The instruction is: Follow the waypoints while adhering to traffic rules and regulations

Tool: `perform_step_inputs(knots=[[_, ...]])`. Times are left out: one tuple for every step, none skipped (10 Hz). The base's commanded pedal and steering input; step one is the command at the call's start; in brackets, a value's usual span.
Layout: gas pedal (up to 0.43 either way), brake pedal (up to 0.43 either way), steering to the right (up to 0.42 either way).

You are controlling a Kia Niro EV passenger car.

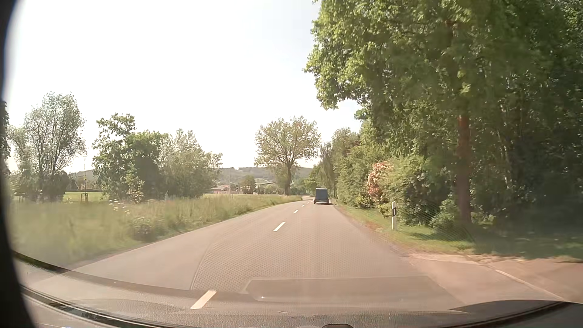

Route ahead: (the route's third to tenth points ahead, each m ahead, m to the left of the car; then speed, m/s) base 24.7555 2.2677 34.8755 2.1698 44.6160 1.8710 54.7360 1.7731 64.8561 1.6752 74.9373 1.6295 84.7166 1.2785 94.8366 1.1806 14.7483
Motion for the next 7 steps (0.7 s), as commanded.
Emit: perform_step_inputs(knots=[[0.177, 0.0, 0.007], [0.177, 0.0, 0.007], [0.177, 0.0, 0.007], [0.177, 0.0, 0.006], [0.169, 0.0, 0.007], [0.169, 0.0, 0.006], [0.169, 0.0, 0.006]])
